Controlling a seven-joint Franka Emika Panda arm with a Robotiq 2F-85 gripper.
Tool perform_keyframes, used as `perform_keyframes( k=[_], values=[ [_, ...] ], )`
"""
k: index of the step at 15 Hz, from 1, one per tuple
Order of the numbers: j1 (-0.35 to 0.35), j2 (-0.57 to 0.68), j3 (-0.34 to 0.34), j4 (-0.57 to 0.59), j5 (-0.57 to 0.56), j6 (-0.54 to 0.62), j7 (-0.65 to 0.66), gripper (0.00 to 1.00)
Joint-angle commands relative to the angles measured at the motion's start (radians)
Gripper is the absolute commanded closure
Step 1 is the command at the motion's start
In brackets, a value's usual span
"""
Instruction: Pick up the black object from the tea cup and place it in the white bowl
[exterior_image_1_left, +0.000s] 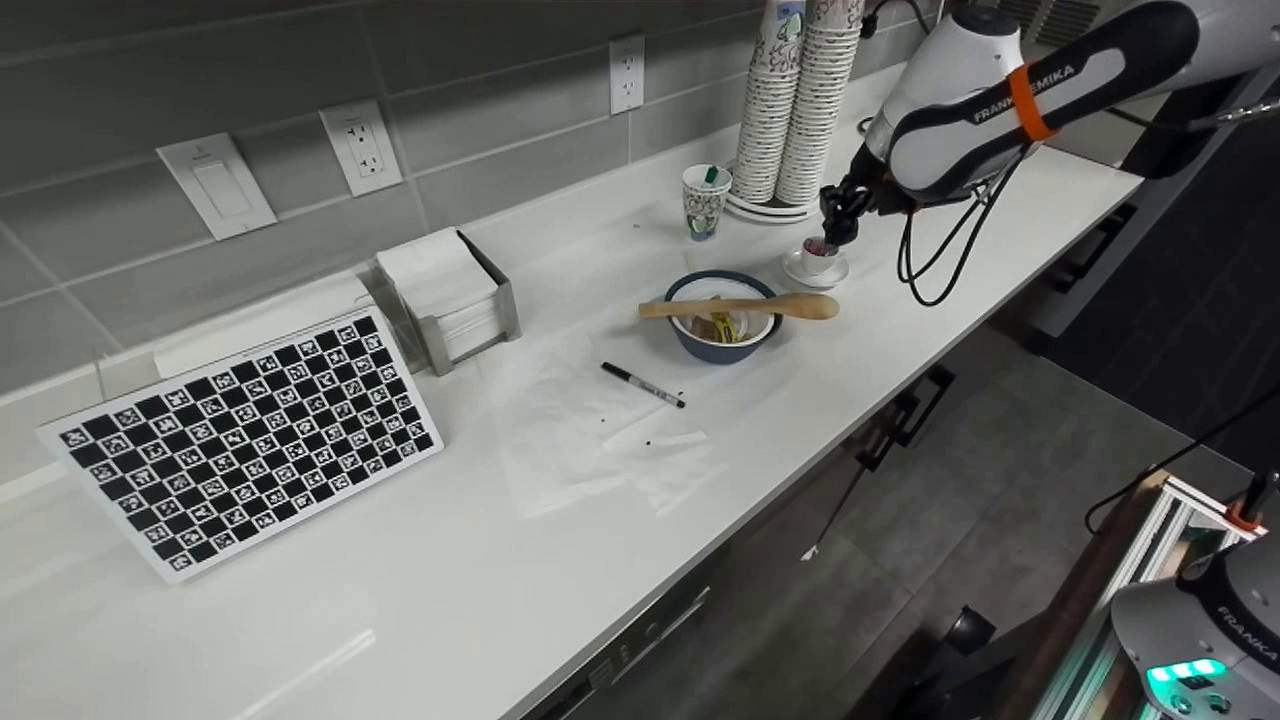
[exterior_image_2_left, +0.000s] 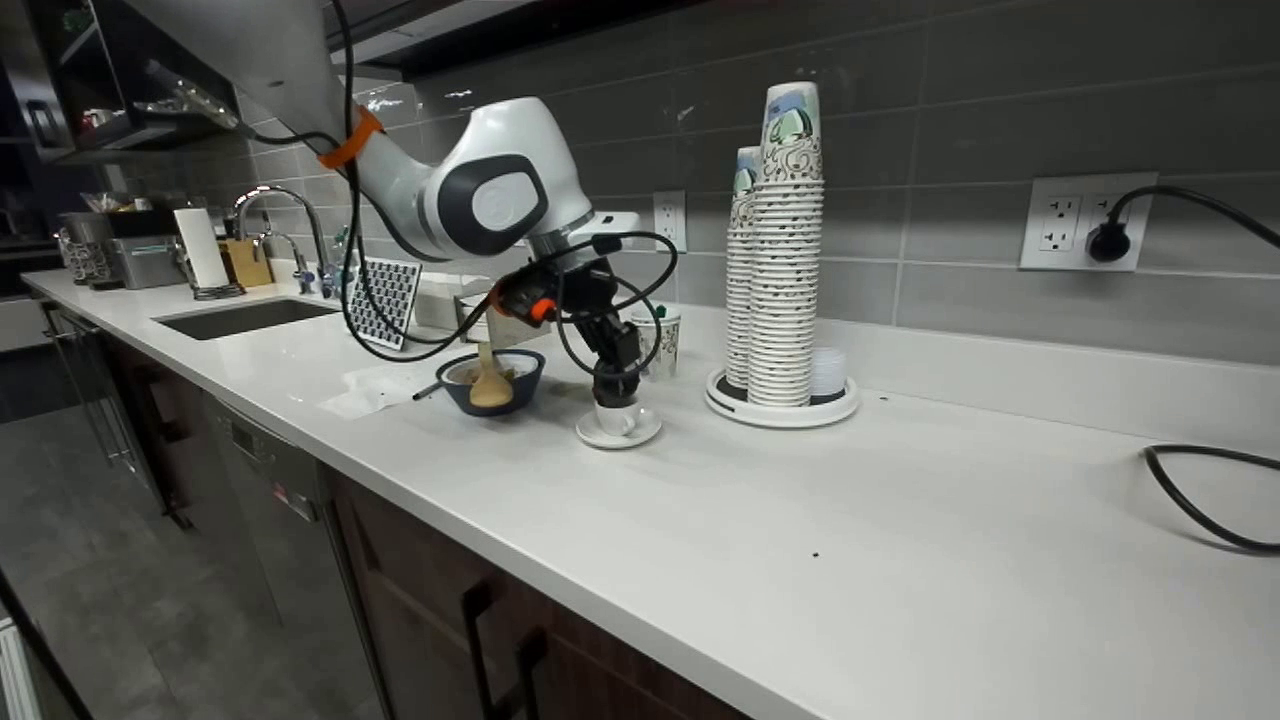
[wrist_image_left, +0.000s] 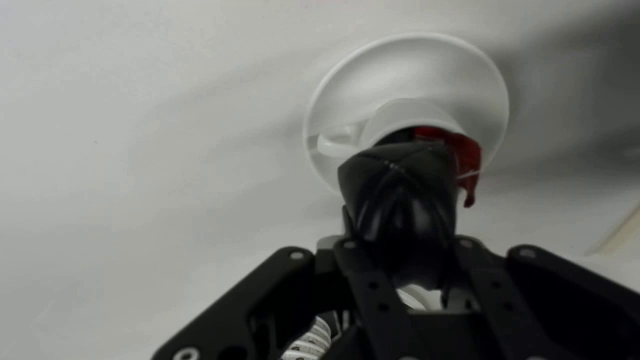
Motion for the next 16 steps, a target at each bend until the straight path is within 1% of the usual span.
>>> perform_keyframes(
  k=[1,3,5,7,8,10,11,13,14,15,16],
  values=[
    [-0.033,-0.076,0.044,-0.012,0.121,-0.065,-0.097,0.92],
    [-0.057,-0.134,0.078,-0.035,0.225,-0.076,-0.188,0.93],
    [-0.071,-0.187,0.122,-0.054,0.366,-0.078,-0.329,0.93],
    [-0.054,-0.229,0.149,-0.061,0.481,-0.085,-0.444,0.93],
    [-0.036,-0.244,0.157,-0.059,0.513,-0.099,-0.486,0.93],
    [-0.004,-0.269,0.168,-0.059,0.542,-0.14,-0.538,0.93],
    [0.015,-0.281,0.172,-0.066,0.526,-0.16,-0.541,0.93],
    [0.041,-0.295,0.174,-0.07,0.529,-0.191,-0.568,0.93],
    [0.041,-0.259,0.161,-0.043,0.494,-0.165,-0.514,0.93],
    [0.051,-0.262,0.163,-0.043,0.494,-0.167,-0.512,0.7],
    [0.053,-0.261,0.163,-0.043,0.494,-0.167,-0.511,0.7]
  ],
)
